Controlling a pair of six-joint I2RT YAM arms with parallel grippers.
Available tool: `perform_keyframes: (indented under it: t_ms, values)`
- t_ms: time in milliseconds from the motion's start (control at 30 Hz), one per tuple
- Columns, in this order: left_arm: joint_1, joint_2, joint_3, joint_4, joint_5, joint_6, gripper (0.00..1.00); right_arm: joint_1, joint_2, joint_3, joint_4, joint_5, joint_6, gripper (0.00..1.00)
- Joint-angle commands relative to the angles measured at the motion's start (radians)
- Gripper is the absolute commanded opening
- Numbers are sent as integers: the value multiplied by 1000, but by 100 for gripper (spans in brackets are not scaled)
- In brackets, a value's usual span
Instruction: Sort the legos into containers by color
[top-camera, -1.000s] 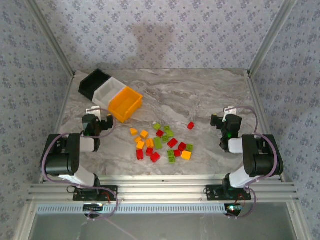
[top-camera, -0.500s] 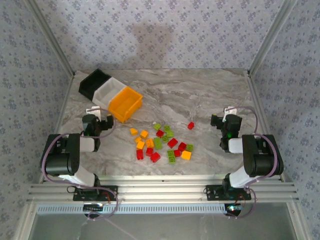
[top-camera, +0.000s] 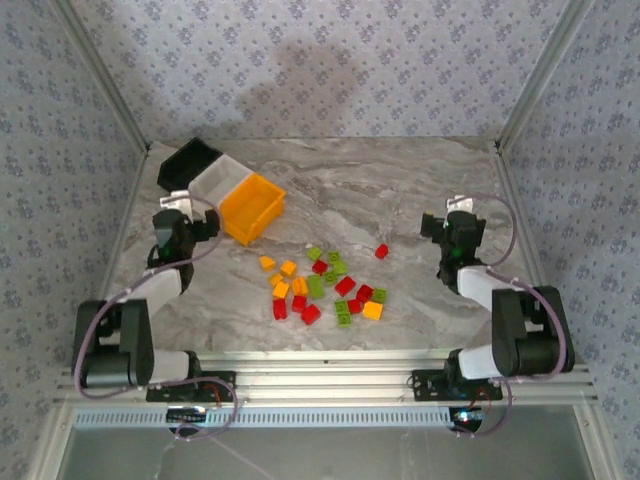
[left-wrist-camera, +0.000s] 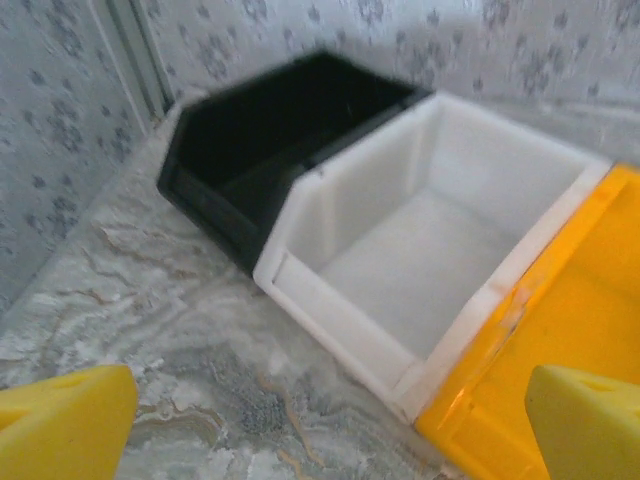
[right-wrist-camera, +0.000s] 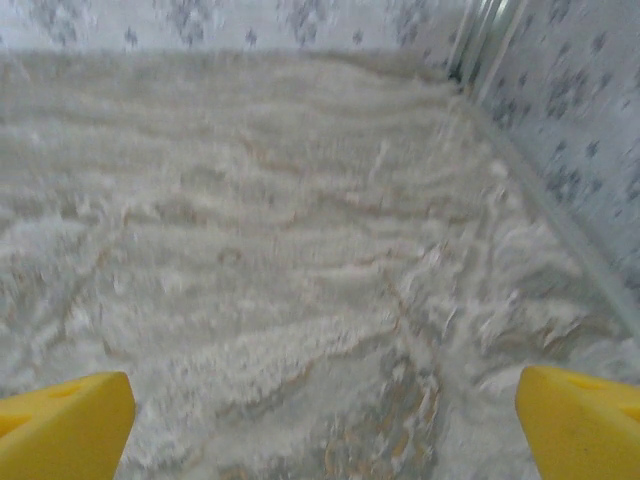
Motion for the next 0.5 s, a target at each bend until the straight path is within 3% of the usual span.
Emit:
perform_keyframes:
  t_ms: [0, 100, 167, 200, 267, 367, 433, 467]
  values:
    - [-10, -98, 36, -90, -19, -84, 100, 61, -60, 54, -177, 160, 53, 100]
    - [-9, -135, 63, -81, -56, -248, 100, 174, -52, 127, -261, 351, 108, 100]
    - [5, -141, 99, -141, -67, -462, 100, 226, -23, 186, -315, 357, 176, 100]
    - [9, -148, 129, -225, -85, -581, 100, 230, -9, 206, -332, 302, 232, 100]
    - [23, -154, 200, -441, -132, -763, 100, 207, 18, 259, -405, 35, 383, 100]
    - [36, -151, 207, -405, -12, -786, 100, 138, 124, 318, -403, -329, 551, 100]
    - [36, -142, 226, -402, 66, -785, 100, 149, 183, 347, -388, -409, 579, 100]
    - [38, -136, 241, -404, 121, -773, 100, 179, 193, 359, -400, -372, 578, 100]
